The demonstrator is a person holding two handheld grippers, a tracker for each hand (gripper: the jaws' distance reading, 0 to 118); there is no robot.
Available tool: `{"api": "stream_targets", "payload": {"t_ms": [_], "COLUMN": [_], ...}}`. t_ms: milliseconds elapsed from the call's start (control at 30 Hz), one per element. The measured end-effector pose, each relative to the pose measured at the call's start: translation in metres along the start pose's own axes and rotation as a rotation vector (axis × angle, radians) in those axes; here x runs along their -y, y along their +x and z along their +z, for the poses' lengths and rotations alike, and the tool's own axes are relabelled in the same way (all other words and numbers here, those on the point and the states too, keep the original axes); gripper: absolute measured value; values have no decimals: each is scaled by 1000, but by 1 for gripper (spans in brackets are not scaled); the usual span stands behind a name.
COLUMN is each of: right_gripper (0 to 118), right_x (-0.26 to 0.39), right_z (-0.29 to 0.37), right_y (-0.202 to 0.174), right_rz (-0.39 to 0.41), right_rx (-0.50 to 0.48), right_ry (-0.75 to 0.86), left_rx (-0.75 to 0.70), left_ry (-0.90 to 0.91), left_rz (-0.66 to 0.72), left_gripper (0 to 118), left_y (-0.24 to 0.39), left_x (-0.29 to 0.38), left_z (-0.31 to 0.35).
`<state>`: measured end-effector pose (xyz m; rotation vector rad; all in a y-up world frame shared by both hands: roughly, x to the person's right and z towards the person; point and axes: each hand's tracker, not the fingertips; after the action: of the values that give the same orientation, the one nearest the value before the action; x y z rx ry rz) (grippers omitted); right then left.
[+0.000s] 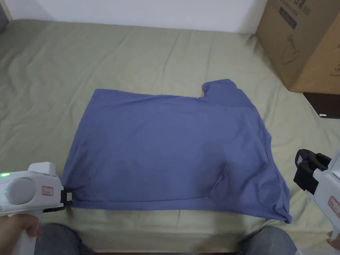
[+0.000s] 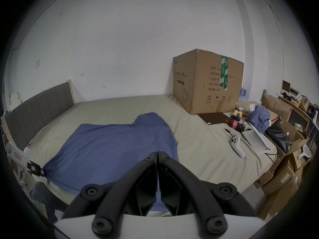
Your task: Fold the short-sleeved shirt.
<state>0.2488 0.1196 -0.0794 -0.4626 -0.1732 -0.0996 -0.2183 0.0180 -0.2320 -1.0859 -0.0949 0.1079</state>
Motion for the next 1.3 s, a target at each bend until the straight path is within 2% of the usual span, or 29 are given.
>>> {"api": "stream_targets", "payload": {"t_ms": [33,133,167,200,233,267,300,333,367,433,467,533,567,633,733,767,800,833,900,967,1100,1133,1167,1200,1233,1300], "right_gripper": [0,0,4,17,45,87,104,110,110,110,110,110,106,100,73,51,29,11,8,8,8,8,8,8,8,8], "right_x": [-1,-3,-1,2,7,12,20,28,35,49,60,76,81,93,109,107,108,109,105,98,66,51,37,27,14,-11], "right_z": [-3,-19,-28,-36,-47,-58,-65,-72,-80,-92,-99,-106,-111,-114,-120,-125,-127,-126,-121,-116,-101,-96,-93,-93,-92,-97], "right_y": [5,23,33,42,51,60,62,64,67,71,75,76,77,73,80,80,82,79,72,72,82,78,78,79,78,77], "right_rz": [17,-52,-83,-91,-111,-131,-148,-169,-94,-45,-92,-86,-22,-38,-48,-35,-39,-117,-135,-141,-165,-53,-56,-61,-147,-162], "right_rx": [12,22,3,3,-11,-21,-30,-40,-9,31,150,163,200,206,227,189,166,99,82,98,33,4,-8,-18,-38,-50], "right_ry": [-47,-175,-232,-273,-341,-400,-448,-511,-509,-556,-639,-701,-670,-706,-773,-682,-676,-719,-687,-725,-739,-609,-603,-598,-655,-620], "left_rx": [4,32,35,37,37,41,44,45,42,37,36,32,29,18,11,9,8,5,2,8,55,70,90,104,123,137], "left_ry": [39,129,149,159,168,174,175,178,179,174,170,164,158,143,133,132,130,126,122,109,89,87,87,91,99,108], "left_rz": [22,42,40,36,38,39,37,35,34,34,33,41,44,53,61,61,60,58,58,72,116,129,153,173,203,241], "left_gripper": [2,2,2,2,2,2,2,2,2,2,2,2,2,2,2,2,2,2,2,2,2,2,2,2,2,2], "left_y": [0,3,5,7,9,11,12,13,15,14,14,13,13,12,12,13,13,13,14,12,4,2,-2,-4,-7,-12], "left_x": [-2,-5,-6,-7,-8,-9,-10,-10,-10,-9,-9,-8,-7,-7,-6,-6,-6,-6,-6,-8,-17,-21,-27,-32,-40,-56], "left_z": [9,30,36,40,43,44,45,45,45,43,42,41,40,37,35,34,34,34,33,33,40,43,45,47,49,48]}}
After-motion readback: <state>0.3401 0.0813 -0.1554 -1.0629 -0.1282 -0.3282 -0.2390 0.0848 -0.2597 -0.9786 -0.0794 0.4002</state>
